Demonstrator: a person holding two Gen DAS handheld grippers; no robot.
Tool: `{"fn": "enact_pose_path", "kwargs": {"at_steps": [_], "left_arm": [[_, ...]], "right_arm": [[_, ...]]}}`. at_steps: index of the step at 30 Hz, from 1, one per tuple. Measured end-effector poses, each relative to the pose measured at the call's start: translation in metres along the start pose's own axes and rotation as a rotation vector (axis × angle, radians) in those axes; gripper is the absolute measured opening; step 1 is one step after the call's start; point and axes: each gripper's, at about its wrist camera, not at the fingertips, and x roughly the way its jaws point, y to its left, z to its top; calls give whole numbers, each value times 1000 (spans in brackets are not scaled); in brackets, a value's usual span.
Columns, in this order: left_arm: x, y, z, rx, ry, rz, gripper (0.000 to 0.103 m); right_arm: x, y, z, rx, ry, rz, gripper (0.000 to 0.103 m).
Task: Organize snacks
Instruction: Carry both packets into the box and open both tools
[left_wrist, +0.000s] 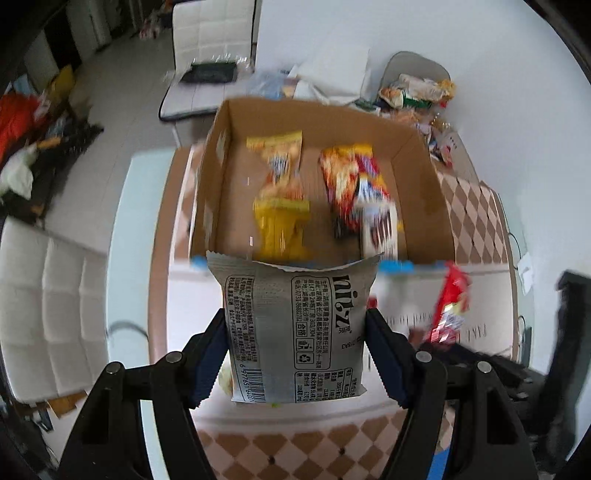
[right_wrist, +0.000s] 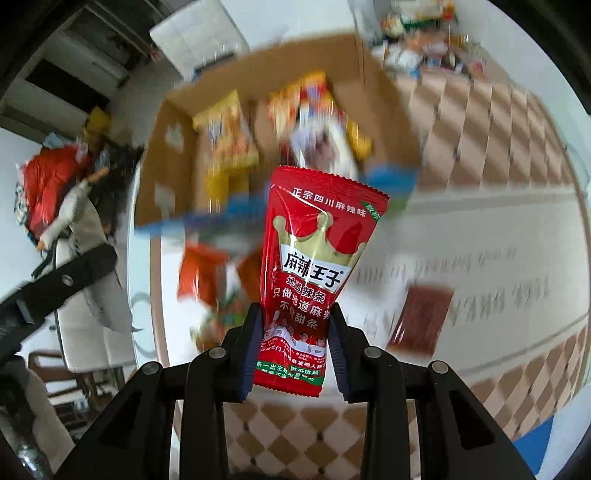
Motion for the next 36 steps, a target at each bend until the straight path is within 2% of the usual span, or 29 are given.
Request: {"fn": "enact_pose_path", "kwargs": {"at_steps": [6,12,16,20,22,24,27,32,36], "left_arm": [[29,2,59,9,38,45,70],[77,14,98,-8,137,72,70],[99,20,107,-12,179,104,70],[120,26,107,-12,237,111,70],[131,25,105,-3,278,107,70],[139,25,103,-4,299,106,71],[147,27,100,-16,304,111,84],[147,27,99,-46,294,94,87],[139,26,98,-57,268,85,88]], "right_arm": [[-11,-7,86,-40,-103,-103,36],[24,-18,146,-68,-68,-214,36],[57,-28,162,-84,-13,-256,36],[94,-35,165,-100,58,-257,36],[106,-39,168,-98,95,-268,40],[114,-40,167,-97,122,-271,50],[119,-41,167,-103,146,-252,66],[117,-38,167,-105,150,-242,83],[109,-35,166,-102,127,-237,84]]}}
